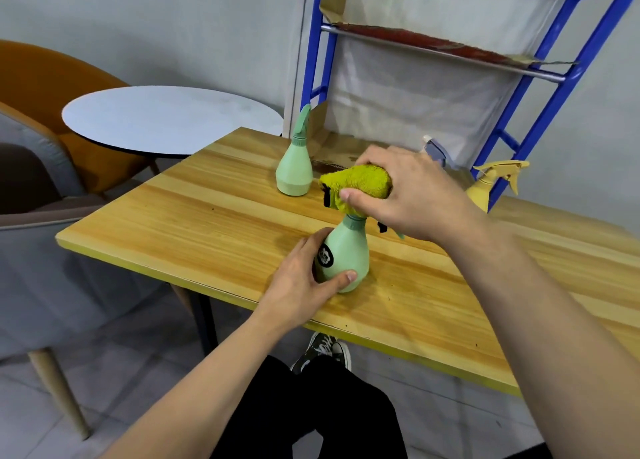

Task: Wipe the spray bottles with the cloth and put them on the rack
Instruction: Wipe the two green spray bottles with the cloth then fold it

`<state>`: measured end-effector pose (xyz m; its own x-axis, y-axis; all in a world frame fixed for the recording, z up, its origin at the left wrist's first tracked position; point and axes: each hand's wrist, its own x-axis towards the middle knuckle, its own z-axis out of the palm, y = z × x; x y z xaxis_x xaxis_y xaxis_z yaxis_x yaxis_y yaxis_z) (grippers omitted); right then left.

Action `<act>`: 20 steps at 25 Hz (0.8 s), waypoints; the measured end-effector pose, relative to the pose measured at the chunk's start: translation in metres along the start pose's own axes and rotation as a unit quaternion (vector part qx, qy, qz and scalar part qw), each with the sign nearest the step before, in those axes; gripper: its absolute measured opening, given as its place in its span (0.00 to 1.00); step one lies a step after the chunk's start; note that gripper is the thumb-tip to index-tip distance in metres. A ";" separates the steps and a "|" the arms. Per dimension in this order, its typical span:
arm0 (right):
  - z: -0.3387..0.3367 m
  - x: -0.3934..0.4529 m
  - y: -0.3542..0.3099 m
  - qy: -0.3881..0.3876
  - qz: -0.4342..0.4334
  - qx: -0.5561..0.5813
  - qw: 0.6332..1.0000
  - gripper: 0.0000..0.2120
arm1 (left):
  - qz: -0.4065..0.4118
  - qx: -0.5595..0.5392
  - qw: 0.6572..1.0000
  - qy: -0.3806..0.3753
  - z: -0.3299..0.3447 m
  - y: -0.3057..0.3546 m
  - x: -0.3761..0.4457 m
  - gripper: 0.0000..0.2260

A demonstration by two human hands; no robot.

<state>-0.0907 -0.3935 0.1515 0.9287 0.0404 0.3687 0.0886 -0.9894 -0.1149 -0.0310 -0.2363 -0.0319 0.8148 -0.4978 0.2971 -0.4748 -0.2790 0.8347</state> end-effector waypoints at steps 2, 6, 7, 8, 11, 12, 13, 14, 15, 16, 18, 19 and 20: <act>0.015 0.003 0.002 0.047 -0.013 -0.053 0.997 0.19 | 0.005 0.000 1.000 0.001 0.000 -0.001 0.001 0.37; 0.035 0.011 0.001 0.181 0.036 -0.022 0.983 0.20 | 0.002 -0.007 1.000 0.007 0.001 0.002 -0.001 0.37; 0.039 0.011 0.004 0.217 0.069 0.051 0.972 0.19 | 0.002 -0.006 1.000 0.009 0.001 0.003 -0.001 0.37; 0.041 0.011 0.008 0.256 0.110 0.146 0.949 0.18 | 0.001 -0.001 1.000 0.012 0.001 0.004 -0.001 0.37; 0.040 0.007 0.023 0.366 0.201 0.342 0.842 0.15 | -0.007 0.020 1.000 0.014 0.004 0.008 -0.001 0.38; 0.040 0.003 0.025 0.383 0.193 0.346 0.834 0.14 | -0.007 0.019 1.000 0.016 0.004 0.008 -0.001 0.38; 0.043 -0.004 0.024 0.391 0.171 0.330 0.842 0.13 | -0.007 0.018 1.000 0.019 0.004 0.008 -0.002 0.38; 0.048 -0.011 0.022 0.387 0.140 0.305 0.859 0.12 | -0.007 0.018 1.000 0.022 0.004 0.008 -0.002 0.38; 0.054 -0.017 0.019 0.378 0.114 0.274 0.877 0.12 | -0.006 0.018 1.000 0.023 0.004 0.008 -0.002 0.38; 0.061 -0.019 0.019 0.373 0.097 0.240 0.891 0.13 | -0.004 0.018 1.000 0.023 0.004 0.008 -0.001 0.38; 0.070 -0.016 0.015 0.383 0.098 0.187 0.899 0.13 | -0.004 0.020 1.000 0.021 0.004 0.007 0.000 0.38; 0.073 -0.011 0.013 0.395 0.113 0.183 0.893 0.13 | -0.005 0.020 1.000 0.020 0.004 0.007 0.000 0.38; 0.072 -0.008 0.009 0.408 0.140 0.204 0.879 0.14 | -0.005 0.017 1.000 0.019 0.004 0.006 0.000 0.38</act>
<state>-0.0712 -0.3929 0.0811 0.3813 -0.4749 0.7931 0.1753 -0.8052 -0.5665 -0.0352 -0.2411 -0.0288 0.8315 -0.4629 0.3070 -0.4770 -0.3118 0.8218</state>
